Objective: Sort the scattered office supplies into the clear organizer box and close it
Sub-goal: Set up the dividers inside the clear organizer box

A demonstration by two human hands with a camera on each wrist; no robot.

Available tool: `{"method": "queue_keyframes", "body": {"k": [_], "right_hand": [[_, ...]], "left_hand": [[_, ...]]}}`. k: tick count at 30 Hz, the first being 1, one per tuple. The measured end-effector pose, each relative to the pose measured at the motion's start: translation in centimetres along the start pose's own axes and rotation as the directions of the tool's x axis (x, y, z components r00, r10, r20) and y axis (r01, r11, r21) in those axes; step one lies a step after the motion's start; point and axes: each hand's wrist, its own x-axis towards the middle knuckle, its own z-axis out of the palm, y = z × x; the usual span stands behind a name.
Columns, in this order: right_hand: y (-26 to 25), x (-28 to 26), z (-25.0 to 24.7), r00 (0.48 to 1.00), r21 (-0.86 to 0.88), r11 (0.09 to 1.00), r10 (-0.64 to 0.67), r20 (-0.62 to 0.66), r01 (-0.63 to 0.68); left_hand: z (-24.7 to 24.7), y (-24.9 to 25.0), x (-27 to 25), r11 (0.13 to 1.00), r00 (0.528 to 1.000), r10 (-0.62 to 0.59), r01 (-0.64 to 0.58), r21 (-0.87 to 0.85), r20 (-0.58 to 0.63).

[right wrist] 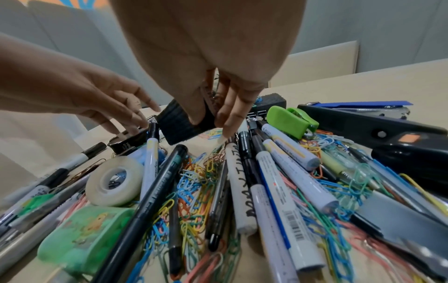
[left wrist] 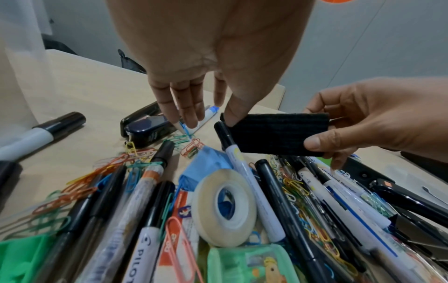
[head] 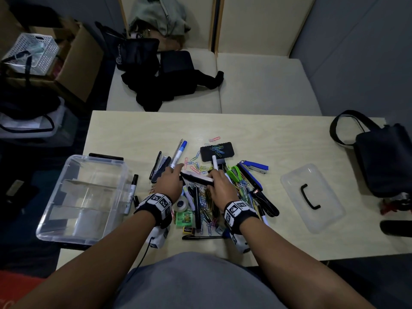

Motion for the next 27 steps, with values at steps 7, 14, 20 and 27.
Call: {"method": "queue_keyframes", "body": {"k": [7, 14, 20, 27], "right_hand": [[-0.4, -0.4, -0.4, 0.999, 0.131, 0.991, -0.014, 0.037, 0.009], [-1.6, 0.4, -1.5, 0.981, 0.213, 0.977, -0.061, 0.184, 0.021], [-3.9, 2.1, -2.8, 0.961, 0.406, 0.912, -0.055, 0.271, -0.063], [-6.3, 2.6, -4.1, 0.934, 0.576, 0.801, -0.067, 0.351, -0.159]], "left_hand": [[-1.2, 0.4, 0.7, 0.992, 0.997, 0.076, -0.076, -0.104, -0.001], [-3.1, 0.7, 0.8, 0.976, 0.983, 0.166, -0.175, -0.131, -0.078], [-4.8, 0.4, 0.3, 0.966, 0.973, 0.194, -0.211, -0.147, -0.121], [-7.5, -1.6, 0.0, 0.976, 0.977, 0.114, -0.144, -0.166, -0.178]]}}
